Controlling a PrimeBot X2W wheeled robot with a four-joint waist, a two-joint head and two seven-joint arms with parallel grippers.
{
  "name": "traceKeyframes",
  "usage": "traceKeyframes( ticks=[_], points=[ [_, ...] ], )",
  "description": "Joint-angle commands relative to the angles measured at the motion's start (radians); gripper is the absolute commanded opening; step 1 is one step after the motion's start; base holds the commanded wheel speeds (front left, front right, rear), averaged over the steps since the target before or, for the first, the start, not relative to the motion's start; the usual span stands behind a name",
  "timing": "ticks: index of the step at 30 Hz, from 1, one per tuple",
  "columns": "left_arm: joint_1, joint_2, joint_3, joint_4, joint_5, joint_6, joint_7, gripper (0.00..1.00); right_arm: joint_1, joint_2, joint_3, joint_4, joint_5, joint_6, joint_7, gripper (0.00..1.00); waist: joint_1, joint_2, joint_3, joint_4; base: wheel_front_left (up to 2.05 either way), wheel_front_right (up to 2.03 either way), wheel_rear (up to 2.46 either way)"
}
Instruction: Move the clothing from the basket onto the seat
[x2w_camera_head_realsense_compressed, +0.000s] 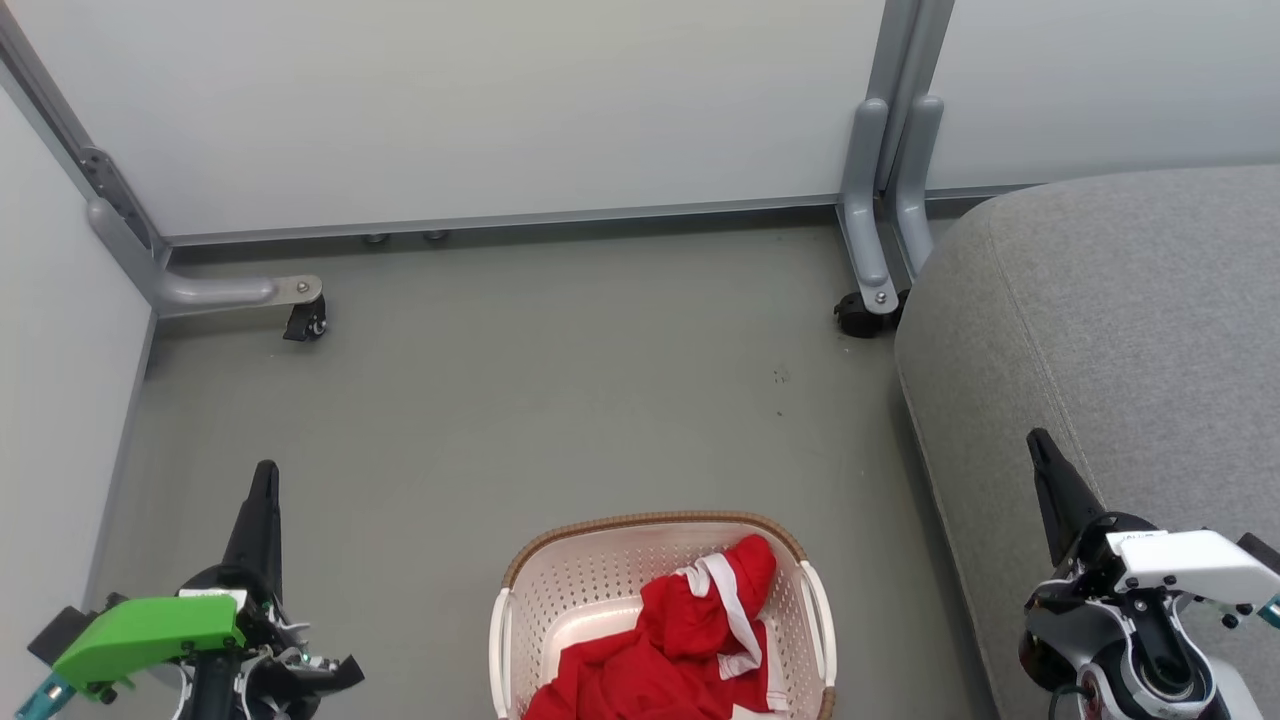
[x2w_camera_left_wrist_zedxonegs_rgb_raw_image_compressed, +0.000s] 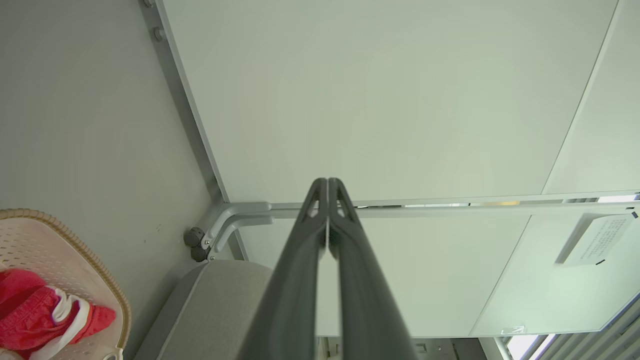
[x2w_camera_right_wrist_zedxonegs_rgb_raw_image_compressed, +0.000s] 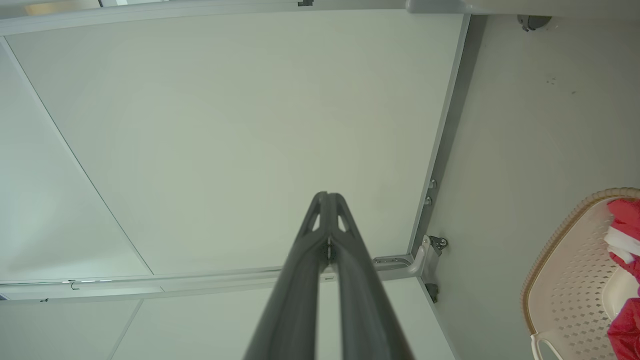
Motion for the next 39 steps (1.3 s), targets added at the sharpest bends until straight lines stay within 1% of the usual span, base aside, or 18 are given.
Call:
traceKeyframes(
  ticks=[1, 8, 14, 28, 39],
  points=[
    [0.001, -0.001, -0.001, 0.004, 0.0, 0.0, -0.001, 1.0, 0.002, 0.001, 0.0, 0.003, 0.0, 0.0, 0.0, 1.0, 0.0, 0.0, 0.0, 0.0, 0.0, 0.0, 0.0],
    [-0.001, -0.002, -0.028, -0.003, 0.005, 0.001, -0.029, 1.0, 0.011, 0.003, 0.017, -0.009, -0.009, 0.0, -0.03, 1.0, 0.0, 0.0, 0.001, 0.0, 0.0, 0.0, 0.0],
    [-0.008, 0.009, -0.055, -0.033, 0.06, 0.001, -0.061, 1.0, 0.012, -0.009, 0.041, -0.029, -0.066, 0.0, -0.06, 1.0, 0.0, 0.0, 0.002, 0.0, 0.0, 0.0, 0.0],
    [-0.008, 0.015, -0.094, -0.12, 0.313, 0.0, -0.122, 1.0, 0.026, -0.015, 0.06, -0.113, -0.385, 0.0, -0.121, 1.0, 0.0, 0.0, 0.001, 0.001, 0.0, 0.0, 0.0],
    [0.009, 0.037, -0.139, -0.142, 0.5, -0.001, -0.163, 1.0, 0.048, -0.02, 0.088, -0.148, -0.596, 0.0, -0.162, 1.0, 0.0, 0.0, -0.001, 0.001, 0.0, 0.0, 0.0]
  ],
)
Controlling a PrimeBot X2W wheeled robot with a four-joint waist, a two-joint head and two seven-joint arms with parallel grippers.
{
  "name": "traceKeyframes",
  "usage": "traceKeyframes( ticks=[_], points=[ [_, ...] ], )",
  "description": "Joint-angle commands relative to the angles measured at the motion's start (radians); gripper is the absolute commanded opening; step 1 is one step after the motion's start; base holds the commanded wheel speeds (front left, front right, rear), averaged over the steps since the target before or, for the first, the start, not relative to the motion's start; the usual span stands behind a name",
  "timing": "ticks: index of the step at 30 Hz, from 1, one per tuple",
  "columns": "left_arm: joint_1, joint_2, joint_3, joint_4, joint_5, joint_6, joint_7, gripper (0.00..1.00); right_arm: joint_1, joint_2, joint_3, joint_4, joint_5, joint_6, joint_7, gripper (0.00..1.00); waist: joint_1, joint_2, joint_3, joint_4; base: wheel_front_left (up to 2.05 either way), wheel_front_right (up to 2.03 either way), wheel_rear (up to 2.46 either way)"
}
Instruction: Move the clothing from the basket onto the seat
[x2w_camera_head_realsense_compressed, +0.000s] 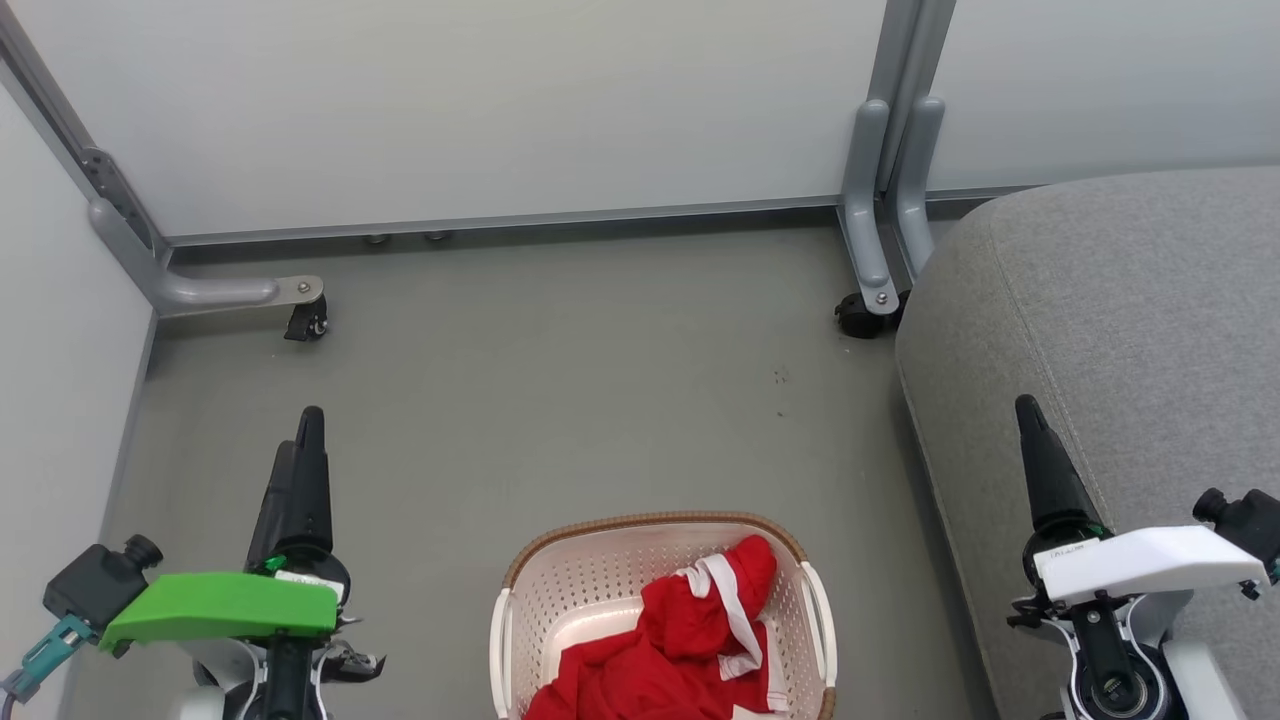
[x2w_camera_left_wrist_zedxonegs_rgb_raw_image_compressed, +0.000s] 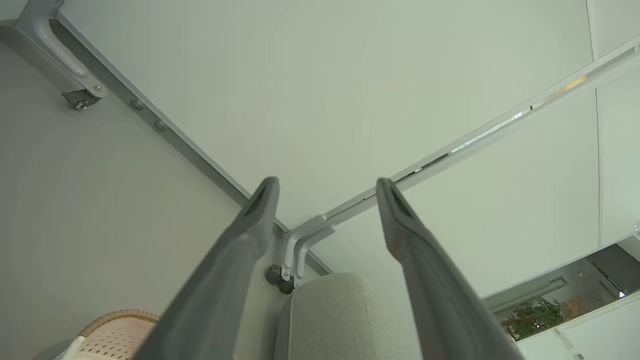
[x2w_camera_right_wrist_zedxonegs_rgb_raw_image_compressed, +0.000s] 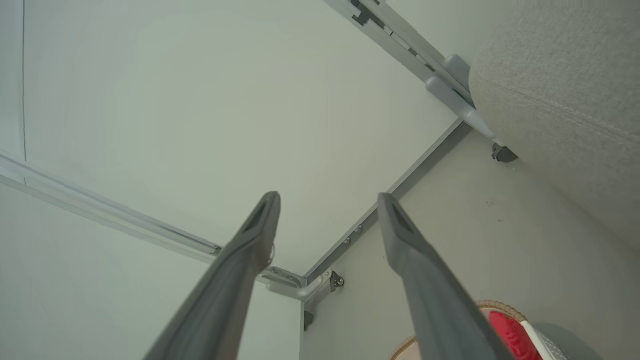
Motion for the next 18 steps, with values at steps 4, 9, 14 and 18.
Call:
traceKeyframes(
  ticks=[4, 9, 14, 18],
  points=[
    [-0.005, 0.02, -0.013, -0.022, 0.095, -0.003, -0.021, 1.0, 0.003, -0.014, 0.011, -0.029, -0.104, 0.0, -0.022, 1.0, 0.0, 0.0, 0.0, -0.001, 0.0, 0.0, 0.0],
    [0.004, 0.027, -0.025, -0.021, 0.183, -0.003, -0.037, 1.0, 0.013, -0.022, 0.026, -0.038, -0.204, 0.001, -0.039, 1.0, 0.0, 0.0, 0.0, -0.001, 0.0, 0.0, 0.0],
    [0.011, 0.031, -0.038, -0.018, 0.262, -0.004, -0.053, 1.0, 0.02, -0.024, 0.033, -0.046, -0.281, 0.001, -0.054, 1.0, 0.0, 0.0, 0.0, 0.0, 0.0, 0.0, 0.0],
    [0.015, 0.035, -0.05, -0.014, 0.319, -0.004, -0.065, 1.0, 0.026, -0.024, 0.037, -0.047, -0.337, 0.001, -0.067, 1.0, 0.0, 0.0, 0.001, 0.001, 0.0, 0.0, 0.0]
  ],
)
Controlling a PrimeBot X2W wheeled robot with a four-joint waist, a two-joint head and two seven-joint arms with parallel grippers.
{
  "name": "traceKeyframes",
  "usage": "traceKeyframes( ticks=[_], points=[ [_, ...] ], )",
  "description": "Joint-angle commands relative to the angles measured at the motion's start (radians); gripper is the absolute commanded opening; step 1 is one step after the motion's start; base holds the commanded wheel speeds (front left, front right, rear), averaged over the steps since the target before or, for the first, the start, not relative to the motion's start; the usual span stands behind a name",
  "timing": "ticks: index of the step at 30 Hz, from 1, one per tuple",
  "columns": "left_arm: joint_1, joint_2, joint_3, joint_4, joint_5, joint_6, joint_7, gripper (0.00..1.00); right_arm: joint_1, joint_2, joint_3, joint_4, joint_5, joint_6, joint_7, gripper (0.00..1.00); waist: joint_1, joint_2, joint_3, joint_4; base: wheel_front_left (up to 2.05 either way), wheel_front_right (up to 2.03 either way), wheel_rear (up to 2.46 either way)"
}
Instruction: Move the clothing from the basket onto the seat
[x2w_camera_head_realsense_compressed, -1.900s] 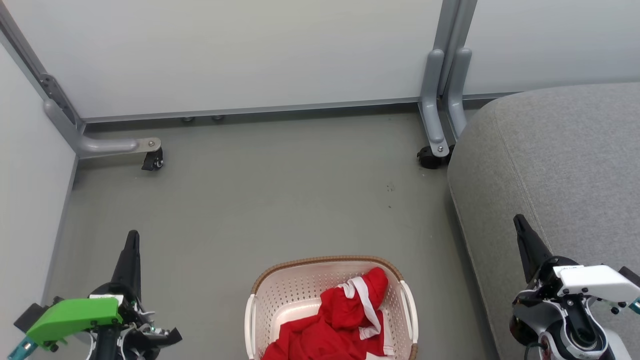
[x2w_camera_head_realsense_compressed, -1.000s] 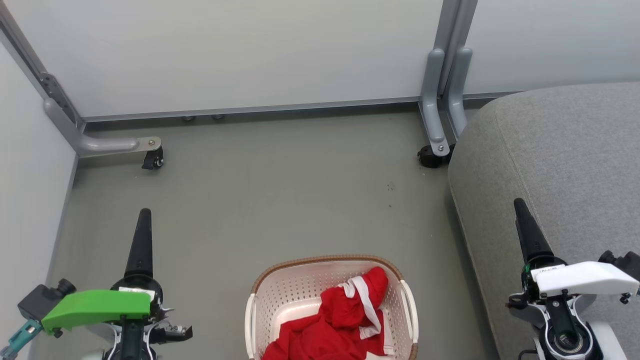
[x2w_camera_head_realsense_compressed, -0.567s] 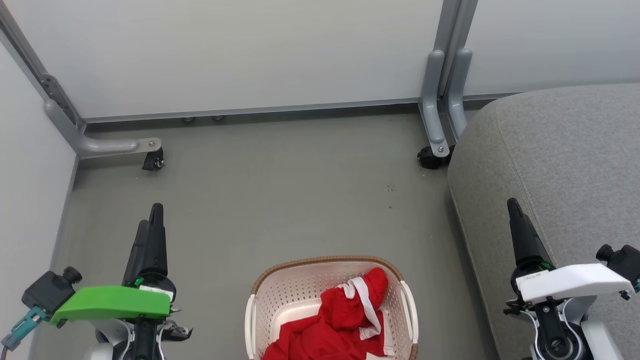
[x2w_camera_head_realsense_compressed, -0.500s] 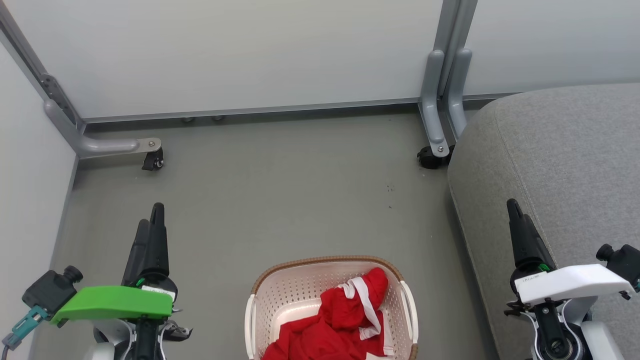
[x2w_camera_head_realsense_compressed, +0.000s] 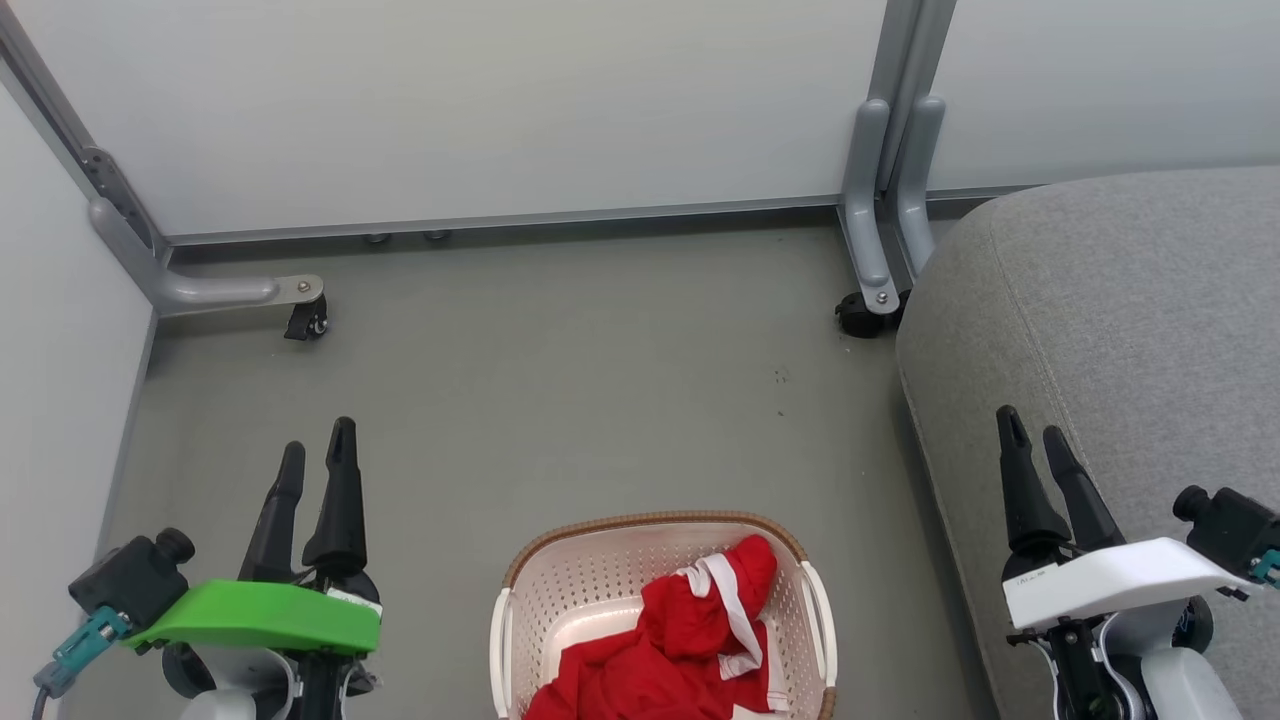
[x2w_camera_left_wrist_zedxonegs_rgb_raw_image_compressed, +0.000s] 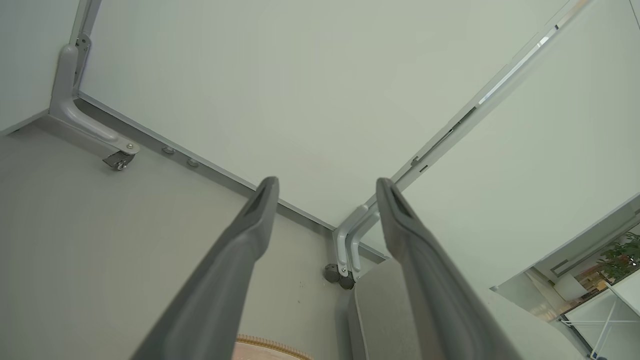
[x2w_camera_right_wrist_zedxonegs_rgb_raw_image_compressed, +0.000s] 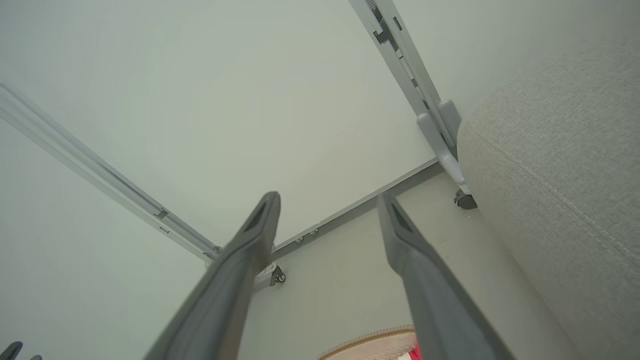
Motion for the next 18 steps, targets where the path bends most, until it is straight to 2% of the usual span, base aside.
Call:
traceKeyframes(
  ticks=[1, 18],
  points=[
    [0.001, 0.014, -0.006, -0.01, 0.042, -0.004, -0.011, 1.0, -0.002, -0.008, 0.004, -0.017, -0.039, 0.001, -0.012, 1.0, -0.0001, 0.0, 0.0, 0.0, 0.0, 0.0, 0.0],
    [0.019, 0.021, -0.04, 0.014, 0.239, -0.004, -0.057, 1.0, 0.022, -0.001, 0.018, -0.002, -0.239, 0.001, -0.058, 1.0, -0.0001, 0.0, -0.002, -0.001, 0.0, 0.0, 0.0]
  ],
)
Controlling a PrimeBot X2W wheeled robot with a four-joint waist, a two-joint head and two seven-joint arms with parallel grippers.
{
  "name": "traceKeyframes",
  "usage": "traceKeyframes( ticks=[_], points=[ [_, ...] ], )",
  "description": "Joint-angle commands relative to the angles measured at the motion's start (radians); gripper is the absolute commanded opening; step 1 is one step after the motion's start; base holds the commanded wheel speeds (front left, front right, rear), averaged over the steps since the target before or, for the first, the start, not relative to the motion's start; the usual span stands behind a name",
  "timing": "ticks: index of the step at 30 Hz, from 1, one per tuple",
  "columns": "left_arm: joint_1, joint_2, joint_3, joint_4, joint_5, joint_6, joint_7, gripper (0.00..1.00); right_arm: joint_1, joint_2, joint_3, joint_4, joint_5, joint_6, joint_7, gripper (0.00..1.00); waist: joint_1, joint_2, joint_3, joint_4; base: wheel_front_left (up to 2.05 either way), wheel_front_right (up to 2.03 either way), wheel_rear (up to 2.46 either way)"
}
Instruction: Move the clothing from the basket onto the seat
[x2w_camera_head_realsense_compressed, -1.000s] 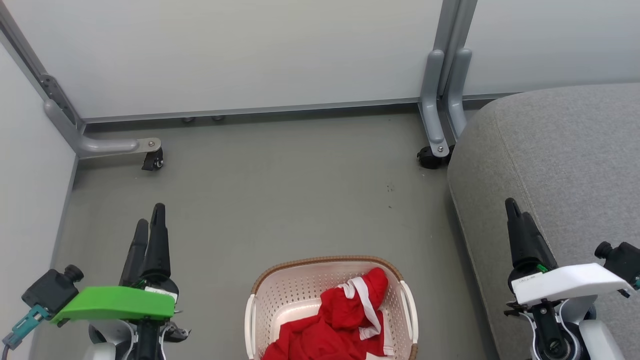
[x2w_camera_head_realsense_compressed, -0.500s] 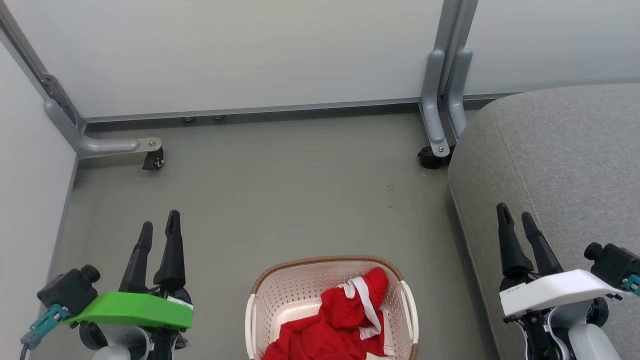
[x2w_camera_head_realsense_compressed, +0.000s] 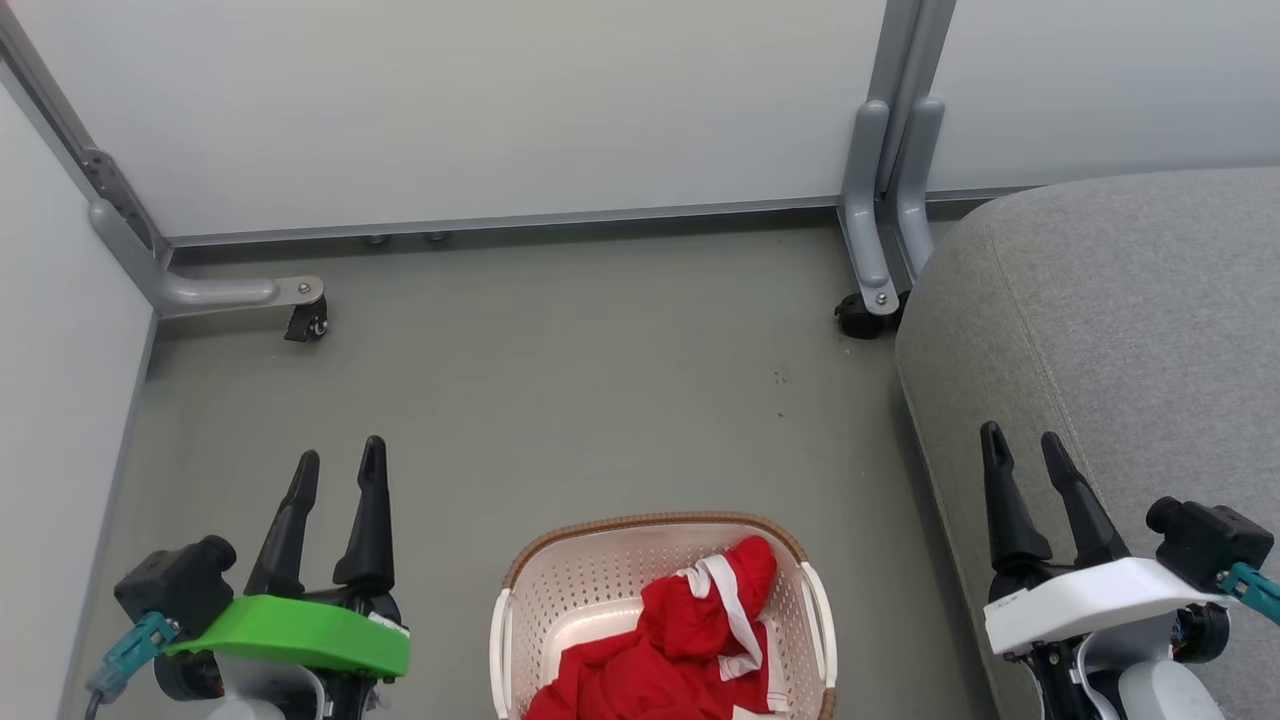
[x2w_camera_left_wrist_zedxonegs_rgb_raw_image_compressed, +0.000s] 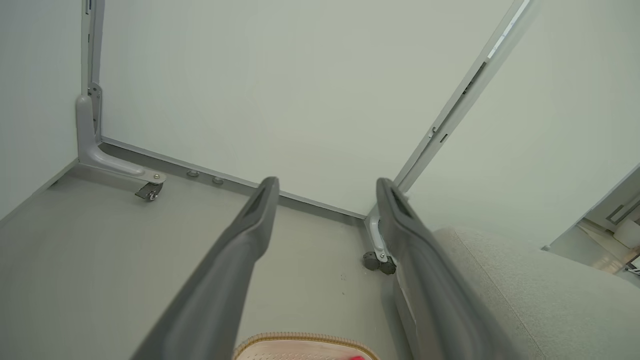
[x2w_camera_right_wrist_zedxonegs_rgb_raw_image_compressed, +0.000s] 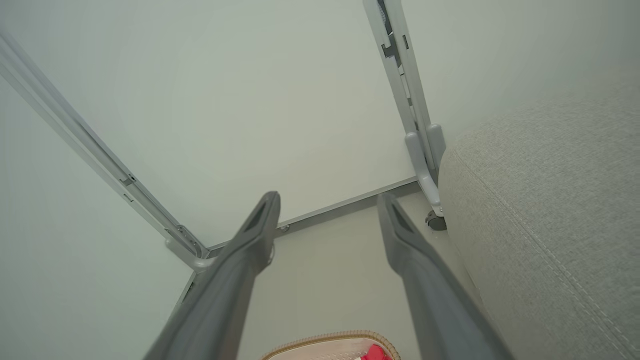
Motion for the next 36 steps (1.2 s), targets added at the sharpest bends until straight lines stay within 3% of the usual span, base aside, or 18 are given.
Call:
traceKeyframes(
  ticks=[1, 36],
  points=[
    [0.004, 0.01, -0.004, -0.003, 0.028, -0.004, -0.009, 1.0, 0.002, -0.002, 0.002, -0.006, -0.031, 0.0, -0.01, 1.0, -0.0001, -0.0001, 0.0, 0.0, 0.0, 0.0, 0.0],
    [0.032, -0.014, 0.007, 0.067, 0.358, -0.005, -0.086, 1.0, 0.037, 0.022, 0.0, 0.051, -0.331, 0.001, -0.083, 1.0, -0.0001, -0.0001, -0.009, -0.003, 0.0, 0.0, 0.0]
  ],
)
